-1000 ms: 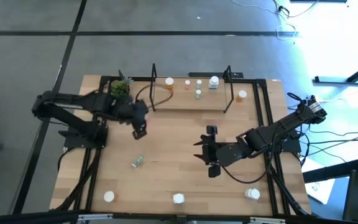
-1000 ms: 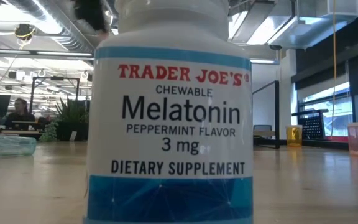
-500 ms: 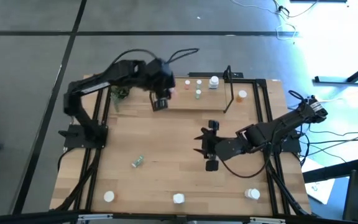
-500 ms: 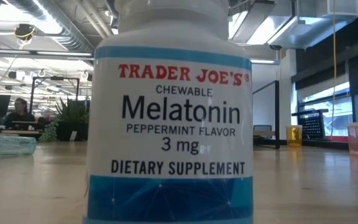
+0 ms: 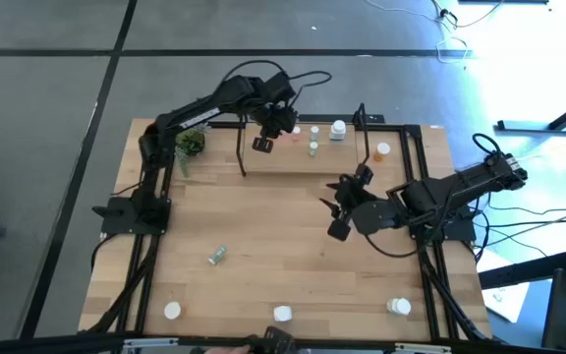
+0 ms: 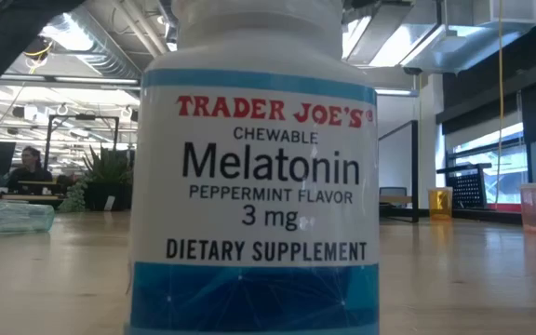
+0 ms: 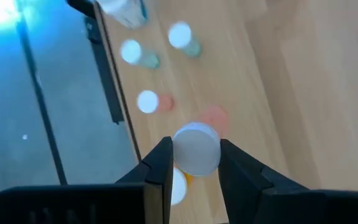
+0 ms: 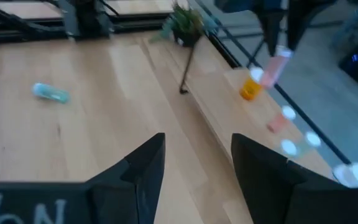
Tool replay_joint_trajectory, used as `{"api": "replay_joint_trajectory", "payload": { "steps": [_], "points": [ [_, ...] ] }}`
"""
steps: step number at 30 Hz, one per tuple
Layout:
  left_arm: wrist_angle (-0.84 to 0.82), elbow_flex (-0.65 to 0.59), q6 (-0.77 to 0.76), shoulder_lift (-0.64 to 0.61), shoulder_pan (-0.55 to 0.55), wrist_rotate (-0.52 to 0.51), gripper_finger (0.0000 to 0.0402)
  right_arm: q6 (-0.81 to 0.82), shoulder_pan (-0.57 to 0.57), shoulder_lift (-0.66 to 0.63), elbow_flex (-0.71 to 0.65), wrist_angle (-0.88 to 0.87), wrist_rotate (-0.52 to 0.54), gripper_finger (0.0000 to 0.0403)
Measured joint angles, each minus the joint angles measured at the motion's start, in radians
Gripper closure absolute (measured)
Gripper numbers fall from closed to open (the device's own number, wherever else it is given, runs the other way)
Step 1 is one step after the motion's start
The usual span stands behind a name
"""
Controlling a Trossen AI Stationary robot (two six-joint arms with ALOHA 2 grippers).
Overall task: Pick and place medicine bottles onto shelf by color
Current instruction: Put the left pink pill bottle on the shelf aligned with the pink bottle
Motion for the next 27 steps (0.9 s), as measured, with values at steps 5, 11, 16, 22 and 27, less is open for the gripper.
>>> {"api": "replay_joint_trajectory", "payload": {
  "steps": [5,11,16,22,27],
  "points": [
    [0.016,0.000,0.062,0.091,0.005,0.001,0.0316,0.077,-0.066,0.004,0.000,-0.106,0.012,0.0216],
    [0.041,0.000,0.101,0.150,-0.009,0.001,0.0316,0.114,-0.123,0.005,0.000,-0.177,0.129,0.0216],
    [0.104,-0.016,0.112,0.149,-0.031,0.001,0.0316,0.091,-0.156,0.005,0.000,-0.194,0.151,0.0216],
    [0.133,-0.039,0.128,0.149,-0.043,-0.012,0.0316,0.081,-0.182,0.005,0.000,-0.206,0.151,0.0216],
    [0.154,-0.068,0.128,0.150,-0.040,-0.031,0.0316,0.080,-0.184,0.005,0.000,-0.211,0.151,0.0216]
  ]
}}
